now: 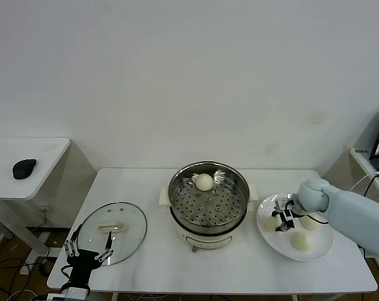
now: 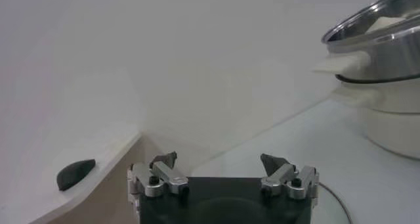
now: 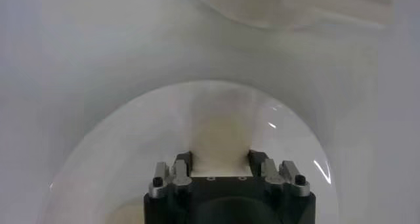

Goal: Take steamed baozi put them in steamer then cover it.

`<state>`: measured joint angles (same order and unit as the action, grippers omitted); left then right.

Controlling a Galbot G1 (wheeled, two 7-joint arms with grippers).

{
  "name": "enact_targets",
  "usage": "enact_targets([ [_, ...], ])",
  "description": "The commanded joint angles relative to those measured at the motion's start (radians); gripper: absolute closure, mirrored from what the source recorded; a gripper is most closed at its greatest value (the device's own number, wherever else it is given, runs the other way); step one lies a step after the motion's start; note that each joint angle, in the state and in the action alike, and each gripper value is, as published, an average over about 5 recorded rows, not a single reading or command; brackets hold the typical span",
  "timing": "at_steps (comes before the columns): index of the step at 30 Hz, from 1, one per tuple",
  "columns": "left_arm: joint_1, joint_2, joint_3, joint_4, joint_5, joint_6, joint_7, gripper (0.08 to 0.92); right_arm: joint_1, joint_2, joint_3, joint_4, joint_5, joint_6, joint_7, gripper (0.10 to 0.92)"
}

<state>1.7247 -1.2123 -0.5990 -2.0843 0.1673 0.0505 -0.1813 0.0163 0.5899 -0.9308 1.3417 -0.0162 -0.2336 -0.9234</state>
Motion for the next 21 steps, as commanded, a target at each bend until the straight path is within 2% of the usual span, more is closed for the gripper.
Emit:
enact_targets([
  [1,-0.002,0.003,0.004,-0.002,0.0,0.001,0.001,0.177,0.124,-0.053,-0.036,0.045,0.06,-0.01,-0.022,0.491],
  [8,-0.017,0.012,0.021,0.002,-0.004,0.003,0.002,0.177,0.571,-0.103,-0.287,0.136,0.231,-0.05,-0.055,0.483],
  [14,-0.028,0.022,0.032,-0.002,-0.006,0.004,0.002,0.177,0.958,0.002,-0.504,0.221,0.441,-0.124,-0.031,0.482],
  [21,-0.031,0.027,0.029,-0.011,-0.012,0.005,0.002,0.177,0.959,0.197,-0.53,0.323,0.623,-0.268,0.072,0.474],
])
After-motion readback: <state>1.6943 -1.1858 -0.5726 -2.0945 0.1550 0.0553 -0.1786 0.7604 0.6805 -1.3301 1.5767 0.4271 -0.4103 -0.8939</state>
